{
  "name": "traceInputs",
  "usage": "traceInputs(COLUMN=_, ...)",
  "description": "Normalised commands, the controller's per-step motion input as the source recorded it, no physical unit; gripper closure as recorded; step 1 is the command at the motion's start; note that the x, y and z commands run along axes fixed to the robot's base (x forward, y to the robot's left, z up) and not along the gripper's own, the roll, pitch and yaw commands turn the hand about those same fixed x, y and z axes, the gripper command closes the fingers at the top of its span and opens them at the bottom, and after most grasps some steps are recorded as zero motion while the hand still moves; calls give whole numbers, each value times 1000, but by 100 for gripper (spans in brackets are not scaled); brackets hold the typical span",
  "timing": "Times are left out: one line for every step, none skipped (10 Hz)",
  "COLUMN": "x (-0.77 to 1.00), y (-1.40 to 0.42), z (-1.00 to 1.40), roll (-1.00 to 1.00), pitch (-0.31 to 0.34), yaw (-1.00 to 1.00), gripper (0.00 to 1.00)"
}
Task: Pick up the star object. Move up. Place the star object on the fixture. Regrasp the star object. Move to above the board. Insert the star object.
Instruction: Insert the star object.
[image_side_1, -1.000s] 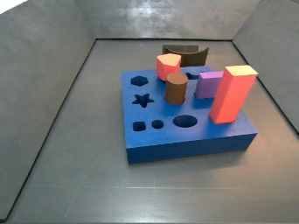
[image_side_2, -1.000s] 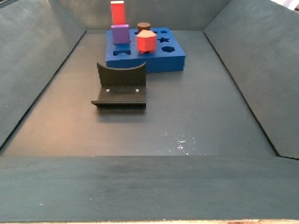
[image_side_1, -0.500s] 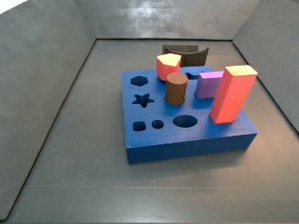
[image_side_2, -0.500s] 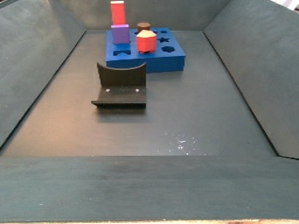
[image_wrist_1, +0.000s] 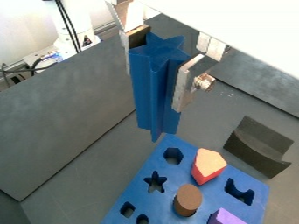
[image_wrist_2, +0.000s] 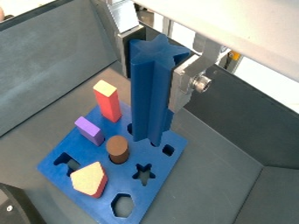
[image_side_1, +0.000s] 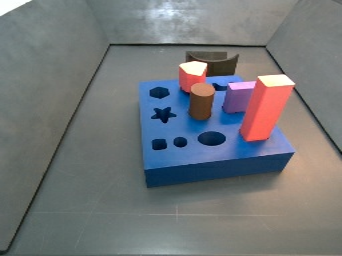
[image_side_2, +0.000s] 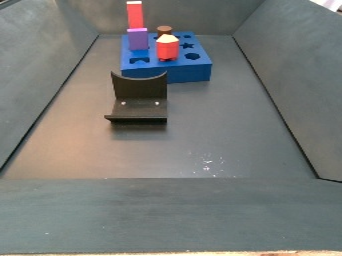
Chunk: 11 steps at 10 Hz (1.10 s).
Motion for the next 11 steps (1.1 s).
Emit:
traceInputs(x=0, y=0, z=-280, roll=-23, pitch=-67, yaw=-423, gripper=100)
traceInputs(x=-54, y=0, z=-454, roll=-39, pitch=-120, yaw=-640, gripper=100)
traceInputs(x=-143, y=11, z=-583, roll=-41, pitch=-126, yaw=-383, gripper=100)
traceInputs(x=-43, y=80, z=-709, roll=-111, pitch=-86, yaw=-143, gripper=100)
traceInputs(x=0, y=26, z=-794, roll=-126, pitch=-66, yaw=-91, gripper=100)
traceInputs(x=0, y=0, z=-746, roll=-183, pitch=-54, yaw=-266, gripper=100)
traceInputs(x=0, y=6, z=-700, roll=-204, pitch=-34, yaw=-286, gripper=100)
traceInputs(x=0, y=0, z=-663, roll=-211, pitch=-20, yaw=-351, gripper=100)
traceInputs(x=89, y=0, z=-620, roll=-200, pitch=-33, yaw=-686, gripper=100)
traceInputs(x=134, y=0, z=-651, roll=-163, pitch=0, yaw=-720, gripper=100)
traceInputs(x=169, y=0, z=-603, roll=-156, pitch=0, yaw=-743, gripper=100)
